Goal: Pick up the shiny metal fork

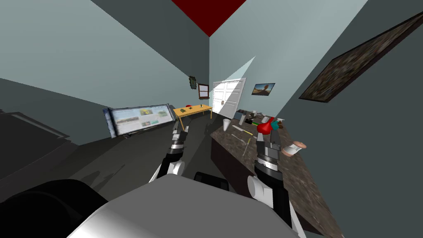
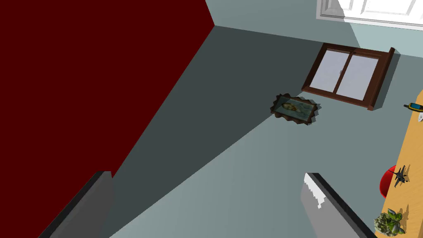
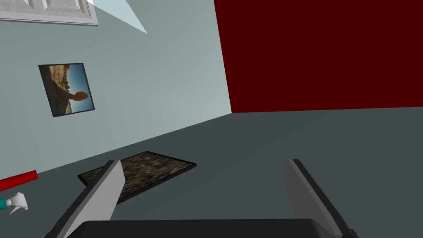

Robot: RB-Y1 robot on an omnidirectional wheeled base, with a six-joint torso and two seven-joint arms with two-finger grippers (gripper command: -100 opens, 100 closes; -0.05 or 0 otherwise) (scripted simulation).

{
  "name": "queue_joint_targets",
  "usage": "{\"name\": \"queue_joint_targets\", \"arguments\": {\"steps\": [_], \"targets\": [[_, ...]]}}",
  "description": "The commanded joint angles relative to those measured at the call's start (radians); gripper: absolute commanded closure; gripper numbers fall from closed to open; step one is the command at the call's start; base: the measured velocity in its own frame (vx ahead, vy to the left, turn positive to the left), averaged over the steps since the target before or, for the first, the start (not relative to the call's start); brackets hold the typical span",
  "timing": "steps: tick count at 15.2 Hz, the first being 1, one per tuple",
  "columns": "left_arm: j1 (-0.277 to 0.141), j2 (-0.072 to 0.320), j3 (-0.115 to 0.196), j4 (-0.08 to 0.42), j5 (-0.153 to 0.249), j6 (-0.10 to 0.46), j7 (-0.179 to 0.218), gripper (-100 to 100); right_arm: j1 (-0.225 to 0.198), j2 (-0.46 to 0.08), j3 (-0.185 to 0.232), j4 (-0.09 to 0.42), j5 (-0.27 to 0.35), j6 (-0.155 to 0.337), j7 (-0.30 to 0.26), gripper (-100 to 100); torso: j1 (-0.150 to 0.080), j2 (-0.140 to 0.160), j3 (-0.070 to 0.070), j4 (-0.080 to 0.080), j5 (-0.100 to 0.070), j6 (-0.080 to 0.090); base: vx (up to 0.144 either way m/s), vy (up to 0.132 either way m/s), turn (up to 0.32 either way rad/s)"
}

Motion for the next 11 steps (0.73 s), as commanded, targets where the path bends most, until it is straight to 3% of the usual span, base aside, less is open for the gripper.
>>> {"name": "queue_joint_targets", "arguments": {"steps": [1,4,11], "targets": [[0.000,0.000,0.000,0.000,0.000,0.000,0.000,0,0.005,-0.047,-0.003,0.010,0.003,0.000,0.003,-100,0.000,0.000,0.000,0.000,0.000,0.000,0.005,0.012,0.027],[0.000,0.000,0.000,0.000,0.000,0.000,0.000,0,0.011,-0.081,-0.007,0.020,0.006,-0.001,0.006,-100,0.001,0.000,0.000,0.000,0.000,0.000,0.010,0.025,0.029],[0.000,0.000,0.000,0.000,0.000,0.000,0.000,0,0.048,-0.231,-0.029,0.090,0.028,-0.004,0.027,-100,0.003,-0.002,-0.001,0.000,0.001,0.000,0.019,0.040,0.050]]}}
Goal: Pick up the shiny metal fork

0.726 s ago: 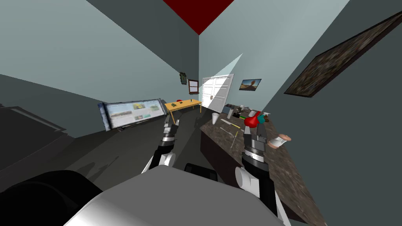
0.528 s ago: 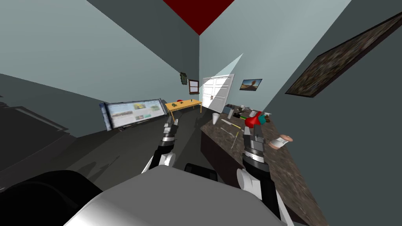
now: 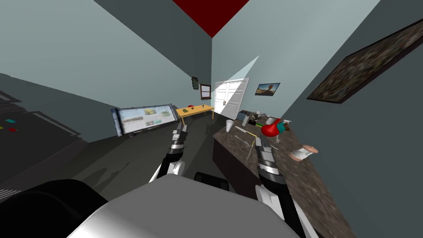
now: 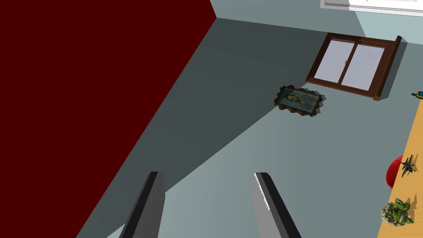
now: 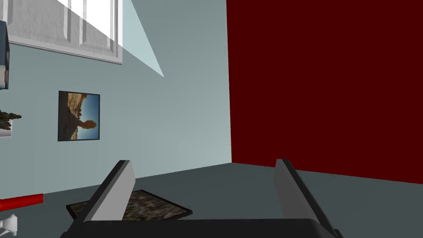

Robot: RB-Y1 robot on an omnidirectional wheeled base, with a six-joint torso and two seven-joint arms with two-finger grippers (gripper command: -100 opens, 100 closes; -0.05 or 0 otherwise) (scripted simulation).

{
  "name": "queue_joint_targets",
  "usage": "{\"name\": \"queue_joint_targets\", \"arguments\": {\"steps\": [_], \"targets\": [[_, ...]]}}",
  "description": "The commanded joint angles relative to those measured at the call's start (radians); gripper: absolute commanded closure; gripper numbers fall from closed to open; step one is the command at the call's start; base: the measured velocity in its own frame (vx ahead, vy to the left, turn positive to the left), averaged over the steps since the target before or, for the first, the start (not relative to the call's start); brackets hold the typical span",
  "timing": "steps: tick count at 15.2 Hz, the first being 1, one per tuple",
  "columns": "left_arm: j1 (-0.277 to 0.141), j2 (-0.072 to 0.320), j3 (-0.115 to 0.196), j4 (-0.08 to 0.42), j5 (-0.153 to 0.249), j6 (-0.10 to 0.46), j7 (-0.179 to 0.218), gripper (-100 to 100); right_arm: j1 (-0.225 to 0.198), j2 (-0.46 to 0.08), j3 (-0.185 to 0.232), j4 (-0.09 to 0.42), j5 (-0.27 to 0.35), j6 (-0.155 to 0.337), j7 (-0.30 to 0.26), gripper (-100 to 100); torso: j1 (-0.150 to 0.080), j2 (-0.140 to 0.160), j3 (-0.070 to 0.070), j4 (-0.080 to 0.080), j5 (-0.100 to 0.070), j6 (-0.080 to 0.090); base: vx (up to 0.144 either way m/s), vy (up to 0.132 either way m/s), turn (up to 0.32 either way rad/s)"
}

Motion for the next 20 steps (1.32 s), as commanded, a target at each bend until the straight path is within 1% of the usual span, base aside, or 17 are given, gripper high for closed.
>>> {"name": "queue_joint_targets", "arguments": {"steps": [1,4,5,6,7,8,9,10,11,12,13,14,15,16,18,19,20], "targets": [[0.000,0.000,0.000,0.000,0.000,0.000,0.000,0,0.005,-0.037,-0.007,0.017,0.005,0.004,0.006,-100,0.000,0.000,0.000,0.000,0.000,0.000,0.029,0.053,0.062],[0.000,0.000,0.000,0.000,0.000,0.000,0.000,0,0.032,-0.111,-0.022,0.067,0.021,0.001,0.021,-100,0.001,0.000,0.000,0.000,0.000,0.000,0.030,0.063,0.074],[0.000,0.000,0.000,0.000,0.000,0.000,0.000,0,0.032,-0.123,-0.022,0.067,0.021,0.001,0.021,-100,0.001,0.000,0.000,0.000,0.000,0.000,0.038,0.064,0.069],[0.000,0.000,0.000,0.000,0.000,0.000,0.000,0,0.048,-0.151,-0.031,0.095,0.030,0.000,0.030,-100,0.001,-0.001,0.000,0.000,0.000,0.000,0.039,0.081,0.098],[0.000,0.000,0.000,0.000,0.000,0.000,0.000,0,0.048,-0.166,-0.031,0.095,0.030,0.000,0.030,-100,0.002,-0.001,0.000,0.000,0.000,0.000,0.037,0.077,0.079],[0.000,0.000,0.000,0.000,0.000,0.000,0.000,0,0.064,-0.193,-0.040,0.126,0.039,-0.001,0.039,-100,0.002,-0.001,0.000,0.000,0.001,0.000,0.048,0.080,0.099],[0.000,0.000,0.000,0.000,0.000,0.000,0.000,0,0.064,-0.211,-0.040,0.126,0.039,-0.001,0.039,-100,0.002,-0.001,-0.001,0.000,0.001,0.000,0.050,0.074,0.077],[0.000,0.000,0.000,0.000,0.000,0.000,0.000,0,0.082,-0.237,-0.050,0.158,0.050,-0.003,0.048,-100,0.002,-0.001,-0.001,0.000,0.001,0.000,0.044,0.071,0.107],[0.000,0.000,0.000,0.000,0.000,0.000,0.000,0,0.082,-0.255,-0.050,0.158,0.050,-0.003,0.048,-100,0.002,-0.001,-0.001,0.000,0.000,0.000,0.041,0.062,0.086],[0.000,0.000,0.000,0.000,0.000,0.000,0.000,0,0.101,-0.284,-0.059,0.192,0.060,-0.005,0.059,-100,0.001,-0.001,-0.001,0.000,0.000,0.000,0.065,0.072,0.131],[0.000,0.000,0.000,0.000,0.000,0.000,0.000,0,0.101,-0.300,-0.059,0.192,0.060,-0.005,0.059,-100,0.001,-0.002,-0.001,0.000,0.000,0.000,0.061,0.075,0.101],[0.000,0.000,0.000,0.000,0.000,0.000,0.000,0,0.120,-0.327,-0.069,0.227,0.072,-0.007,0.069,-100,0.002,-0.002,-0.001,0.000,0.000,0.000,0.050,0.099,0.109],[0.000,0.000,0.000,0.000,0.000,0.000,0.000,0,0.120,-0.345,-0.069,0.227,0.072,-0.007,0.069,-100,0.003,-0.002,-0.001,0.000,0.001,0.000,0.046,0.107,0.080],[0.000,0.000,0.000,0.000,0.000,0.000,0.000,0,0.141,-0.371,-0.079,0.263,0.084,-0.008,0.080,-100,0.004,-0.002,-0.001,0.000,0.001,0.000,0.049,0.107,0.119],[0.000,0.000,0.000,0.000,0.000,0.000,0.000,0,0.141,-0.390,-0.079,0.263,0.084,-0.008,0.080,-100,0.004,-0.001,-0.001,0.000,0.001,0.000,0.040,0.070,0.066],[0.000,0.000,0.000,0.000,0.000,0.000,0.000,0,0.162,-0.427,-0.089,0.301,0.096,-0.010,0.091,-100,0.002,-0.001,0.000,0.000,0.001,0.000,0.037,0.056,0.103],[0.000,0.000,0.000,0.000,0.000,0.000,0.000,0,0.162,-0.436,-0.089,0.301,0.096,-0.010,0.091,-100,0.001,-0.001,0.000,0.000,0.001,0.000,0.046,0.057,0.098]]}}
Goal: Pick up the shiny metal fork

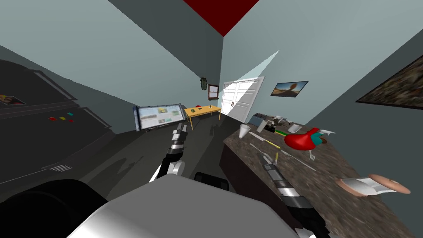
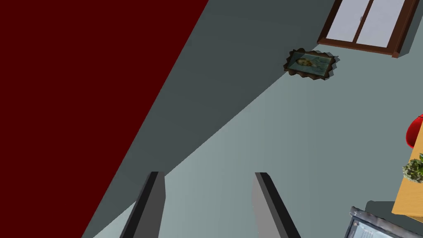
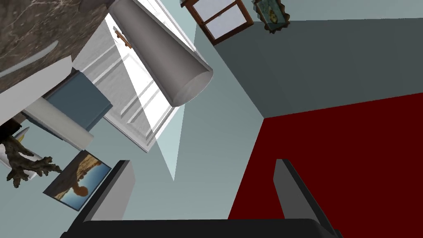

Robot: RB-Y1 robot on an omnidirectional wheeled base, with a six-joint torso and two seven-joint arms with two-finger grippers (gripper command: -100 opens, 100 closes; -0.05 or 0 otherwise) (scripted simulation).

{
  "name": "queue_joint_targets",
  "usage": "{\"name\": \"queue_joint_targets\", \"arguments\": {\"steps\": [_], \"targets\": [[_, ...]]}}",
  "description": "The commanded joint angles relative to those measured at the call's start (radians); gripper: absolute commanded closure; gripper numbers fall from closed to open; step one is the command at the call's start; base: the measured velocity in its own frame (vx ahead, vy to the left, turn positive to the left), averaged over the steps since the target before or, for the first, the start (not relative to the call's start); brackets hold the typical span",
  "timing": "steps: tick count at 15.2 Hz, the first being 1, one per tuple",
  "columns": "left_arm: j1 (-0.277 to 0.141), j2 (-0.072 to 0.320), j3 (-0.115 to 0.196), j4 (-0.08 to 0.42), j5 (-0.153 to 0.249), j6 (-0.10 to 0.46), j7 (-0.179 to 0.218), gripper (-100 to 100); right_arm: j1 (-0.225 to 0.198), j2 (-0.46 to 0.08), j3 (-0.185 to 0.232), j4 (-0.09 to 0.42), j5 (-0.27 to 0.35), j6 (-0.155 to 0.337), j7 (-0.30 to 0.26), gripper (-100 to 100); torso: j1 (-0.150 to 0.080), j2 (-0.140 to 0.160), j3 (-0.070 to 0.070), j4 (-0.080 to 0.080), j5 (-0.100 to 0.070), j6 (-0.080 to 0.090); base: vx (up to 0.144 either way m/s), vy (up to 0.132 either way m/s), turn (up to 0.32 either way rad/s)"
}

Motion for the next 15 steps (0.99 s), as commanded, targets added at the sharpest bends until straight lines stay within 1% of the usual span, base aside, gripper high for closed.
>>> {"name": "queue_joint_targets", "arguments": {"steps": [1,2,3,4,5,6,7,8,9,10,11,12,13,14,15], "targets": [[0.000,0.000,0.000,0.000,0.000,0.000,0.000,0,0.024,-0.050,-0.011,0.050,0.018,-0.002,0.018,-100,0.000,0.000,0.000,0.000,0.000,0.000,0.061,0.082,0.132],[0.000,0.000,0.000,0.000,0.000,0.000,0.000,0,0.024,-0.062,-0.011,0.055,0.018,-0.002,0.018,-100,0.001,-0.001,0.000,0.000,0.000,0.000,0.070,0.085,0.110],[0.000,0.000,0.000,0.000,0.000,0.000,0.000,0,0.046,-0.089,-0.021,0.089,0.031,-0.004,0.030,-100,0.001,-0.001,-0.001,0.000,0.000,0.000,0.086,0.087,0.133],[0.000,0.000,0.000,0.000,0.000,0.000,0.000,0,0.046,-0.107,-0.021,0.094,0.031,-0.004,0.030,-100,0.002,-0.002,-0.001,0.000,0.000,0.000,0.075,0.084,0.100],[0.000,0.000,0.000,0.000,0.000,0.000,0.000,0,0.069,-0.131,-0.030,0.125,0.044,-0.006,0.042,-100,0.002,-0.002,-0.001,-0.001,0.000,0.000,0.076,0.100,0.143],[0.000,0.000,0.000,0.000,0.000,0.000,0.000,0,0.069,-0.151,-0.030,0.134,0.044,-0.006,0.042,-100,0.002,-0.002,-0.001,-0.001,0.000,0.000,0.075,0.085,0.113],[0.000,0.000,0.000,0.000,0.000,0.000,0.000,0,0.069,-0.151,-0.030,0.134,0.044,-0.006,0.042,-100,0.002,-0.002,-0.001,-0.001,0.001,0.000,0.048,0.049,0.030],[0.000,0.000,0.000,0.000,0.000,0.000,0.000,0,0.091,-0.186,-0.040,0.174,0.058,-0.008,0.054,-100,0.001,-0.001,-0.001,0.000,0.000,0.000,0.043,0.060,0.117],[0.000,0.000,0.000,0.000,0.000,0.000,0.000,0,0.091,-0.194,-0.040,0.174,0.058,-0.008,0.054,-100,0.001,0.000,0.000,0.000,0.000,0.000,0.051,0.065,0.103],[0.000,0.000,0.000,0.000,0.000,0.000,0.000,0,0.114,-0.224,-0.048,0.199,0.072,-0.010,0.066,-100,0.001,0.000,0.000,0.000,0.000,0.000,0.072,0.079,0.137],[0.000,0.000,0.000,0.000,0.000,0.000,0.000,0,0.114,-0.236,-0.048,0.214,0.072,-0.010,0.066,-100,0.001,-0.001,-0.001,0.000,0.000,0.000,0.083,0.075,0.117],[0.000,0.000,0.000,0.000,0.000,0.000,0.000,0,0.114,-0.236,-0.048,0.214,0.072,-0.010,0.066,-100,0.001,-0.002,-0.001,0.000,0.000,0.000,0.060,0.054,0.036],[0.000,0.000,0.000,0.000,0.000,0.000,0.000,0,0.138,-0.272,-0.056,0.254,0.086,-0.012,0.079,-100,0.001,-0.001,-0.001,0.000,0.000,0.000,0.055,0.061,0.114],[0.000,0.000,0.000,0.000,0.000,0.000,0.000,0,0.138,-0.278,-0.056,0.254,0.086,-0.012,0.079,-100,0.001,-0.001,-0.001,0.000,0.000,0.000,0.056,0.064,0.115],[0.000,0.000,0.000,0.000,0.000,0.000,0.000,0,0.161,-0.315,-0.064,0.286,0.100,-0.014,0.091,-100,0.001,-0.001,-0.001,0.000,0.000,0.000,0.070,0.076,0.153]]}}
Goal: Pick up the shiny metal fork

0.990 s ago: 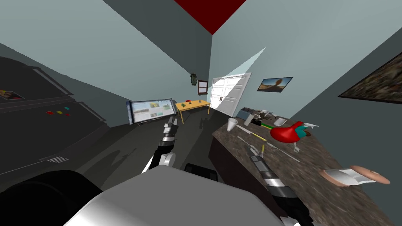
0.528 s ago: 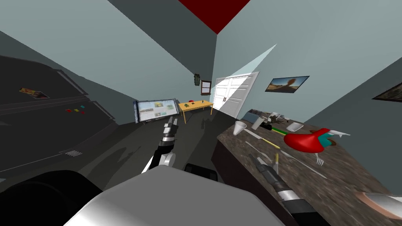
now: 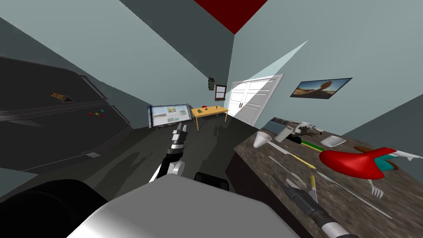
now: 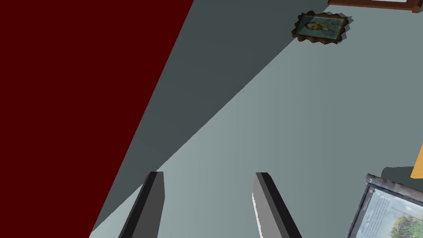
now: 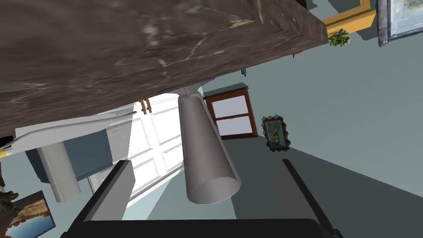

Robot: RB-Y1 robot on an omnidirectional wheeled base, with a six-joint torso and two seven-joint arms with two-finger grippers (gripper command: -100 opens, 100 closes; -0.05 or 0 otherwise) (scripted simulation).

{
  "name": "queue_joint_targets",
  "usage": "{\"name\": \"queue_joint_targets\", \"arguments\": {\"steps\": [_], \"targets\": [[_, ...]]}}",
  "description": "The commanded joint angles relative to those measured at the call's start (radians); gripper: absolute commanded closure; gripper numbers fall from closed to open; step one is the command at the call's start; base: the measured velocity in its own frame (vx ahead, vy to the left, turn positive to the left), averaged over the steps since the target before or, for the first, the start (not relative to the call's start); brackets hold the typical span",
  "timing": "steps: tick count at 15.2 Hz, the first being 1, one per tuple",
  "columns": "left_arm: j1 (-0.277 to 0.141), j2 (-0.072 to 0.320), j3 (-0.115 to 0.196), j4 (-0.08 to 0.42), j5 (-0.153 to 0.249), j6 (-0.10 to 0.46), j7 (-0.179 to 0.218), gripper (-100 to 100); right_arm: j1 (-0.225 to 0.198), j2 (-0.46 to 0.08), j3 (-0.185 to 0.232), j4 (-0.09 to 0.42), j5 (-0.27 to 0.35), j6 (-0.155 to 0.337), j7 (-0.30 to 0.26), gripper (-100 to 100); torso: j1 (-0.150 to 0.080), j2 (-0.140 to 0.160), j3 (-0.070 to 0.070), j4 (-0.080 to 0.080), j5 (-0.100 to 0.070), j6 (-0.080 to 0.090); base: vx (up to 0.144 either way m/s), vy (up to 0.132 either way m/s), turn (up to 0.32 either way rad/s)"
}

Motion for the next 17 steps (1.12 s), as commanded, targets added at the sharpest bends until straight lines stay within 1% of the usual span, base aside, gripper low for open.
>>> {"name": "queue_joint_targets", "arguments": {"steps": [1,2,3,4,5,6,7,8,9,10,11,12,13,16,17], "targets": [[0.000,0.000,0.000,0.000,0.000,0.000,0.000,0,0.010,-0.030,0.000,0.042,0.014,-0.002,0.015,-100,0.000,0.000,0.000,0.000,0.000,0.000,0.080,0.070,0.110],[0.000,0.000,0.000,0.000,0.000,0.000,0.000,0,0.033,-0.068,-0.007,0.072,0.028,-0.004,0.027,-100,0.000,-0.001,0.000,0.000,0.000,0.000,0.095,0.094,0.146],[0.000,0.000,0.000,0.000,0.000,0.000,0.000,0,0.033,-0.069,-0.007,0.082,0.028,-0.004,0.027,-100,0.001,-0.002,-0.001,0.000,0.000,0.000,0.089,0.090,0.109],[0.000,0.000,0.000,0.000,0.000,0.000,0.000,0,0.057,-0.101,-0.013,0.118,0.043,-0.006,0.039,-100,0.001,-0.001,-0.001,0.000,0.000,0.000,0.081,0.081,0.139],[0.000,0.000,0.000,0.000,0.000,0.000,0.000,0,0.057,-0.107,-0.013,0.121,0.043,-0.006,0.039,-100,0.001,-0.001,-0.001,0.000,0.000,0.000,0.078,0.071,0.117],[0.000,0.000,0.000,0.000,0.000,0.000,0.000,0,0.080,-0.139,-0.018,0.155,0.057,-0.007,0.052,-100,0.001,-0.001,-0.001,0.000,0.000,0.000,0.088,0.070,0.149],[0.000,0.000,0.000,0.000,0.000,0.000,0.000,0,0.080,-0.144,-0.018,0.160,0.057,-0.007,0.052,-100,0.001,-0.001,-0.001,0.000,0.000,0.000,0.095,0.062,0.112],[0.000,0.000,0.000,0.000,0.000,0.000,0.000,0,0.102,-0.175,-0.023,0.198,0.072,-0.009,0.063,-100,0.000,-0.002,-0.001,0.000,0.000,0.000,0.102,0.064,0.133],[0.000,0.000,0.000,0.000,0.000,0.000,0.000,0,0.102,-0.178,-0.023,0.198,0.072,-0.009,0.063,-100,0.000,-0.002,-0.001,0.000,0.000,0.000,0.098,0.057,0.105],[0.000,0.000,0.000,0.000,0.000,0.000,0.000,0,0.125,-0.207,-0.026,0.235,0.086,-0.011,0.075,-100,0.000,-0.002,-0.001,0.000,0.000,0.000,0.105,0.059,0.139],[0.000,0.000,0.000,0.000,0.000,0.000,0.000,0,0.125,-0.211,-0.026,0.235,0.086,-0.011,0.075,-100,0.000,-0.003,-0.001,-0.001,0.000,0.000,0.095,0.053,0.118],[0.000,0.000,0.000,0.000,0.000,0.000,0.000,0,0.147,-0.242,-0.028,0.272,0.100,-0.012,0.087,-100,0.000,-0.002,-0.001,-0.001,0.000,0.000,0.107,0.065,0.134],[0.000,0.000,0.000,0.000,0.000,0.000,0.000,0,0.147,-0.242,-0.028,0.272,0.100,-0.012,0.087,-100,0.000,-0.003,-0.002,-0.001,0.000,0.000,0.099,0.059,0.107],[0.000,0.000,0.000,0.000,0.000,0.000,0.000,0,0.209,-0.323,-0.027,0.369,0.142,-0.016,0.119,-100,0.000,-0.003,-0.002,-0.001,0.000,0.000,0.127,0.054,0.180],[0.000,0.000,0.000,0.000,0.000,0.000,0.000,0,0.209,-0.323,-0.027,0.372,0.142,-0.016,0.119,-100,0.000,-0.005,-0.003,-0.001,0.000,-0.001,0.155,0.050,0.154]]}}
